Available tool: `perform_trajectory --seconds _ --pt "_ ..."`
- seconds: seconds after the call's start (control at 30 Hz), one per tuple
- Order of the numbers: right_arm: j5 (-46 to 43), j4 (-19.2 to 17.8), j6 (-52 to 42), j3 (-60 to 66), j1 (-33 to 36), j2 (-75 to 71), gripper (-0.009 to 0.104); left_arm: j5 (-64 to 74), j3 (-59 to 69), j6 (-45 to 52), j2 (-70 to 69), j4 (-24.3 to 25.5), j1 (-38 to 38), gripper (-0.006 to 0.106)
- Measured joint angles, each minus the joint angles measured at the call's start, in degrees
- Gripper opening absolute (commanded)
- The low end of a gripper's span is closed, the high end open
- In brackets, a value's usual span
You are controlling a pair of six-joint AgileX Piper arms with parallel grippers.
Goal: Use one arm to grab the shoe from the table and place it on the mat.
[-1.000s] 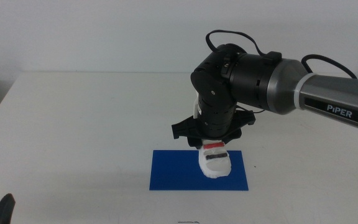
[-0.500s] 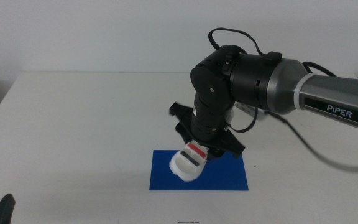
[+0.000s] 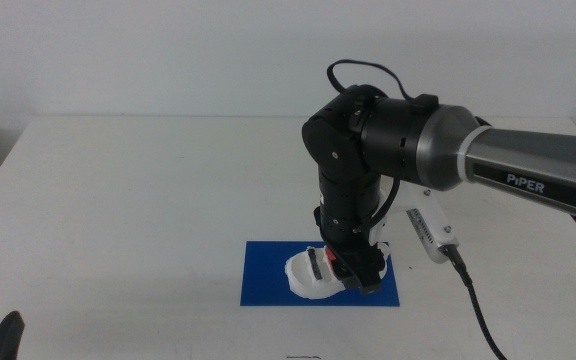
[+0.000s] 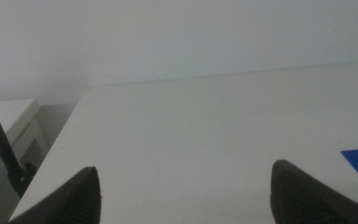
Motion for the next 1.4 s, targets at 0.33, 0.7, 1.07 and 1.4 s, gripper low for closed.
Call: perform_trajectory --seconds 0.33,0.7,1.07,1.4 --pt "-1.55 -0.03 0.0 -0.15 -0.13 0.52 -0.001 0.0 0.0 0.0 0.0 0.0 0.0 0.094" --pt "2.45 1.51 0.05 -12.39 -0.17 8.02 -0.001 0.0 0.0 0.0 0.0 0.0 0.0 0.094" --pt "3.05 1.53 0.05 -13.29 -0.75 10.16 -0.001 0.0 0.0 0.0 0.0 0.0 0.0 0.094" --pt "2.99 1.92 0.05 -13.36 -1.74 10.34 -0.001 0.0 0.0 0.0 0.0 0.0 0.0 0.094"
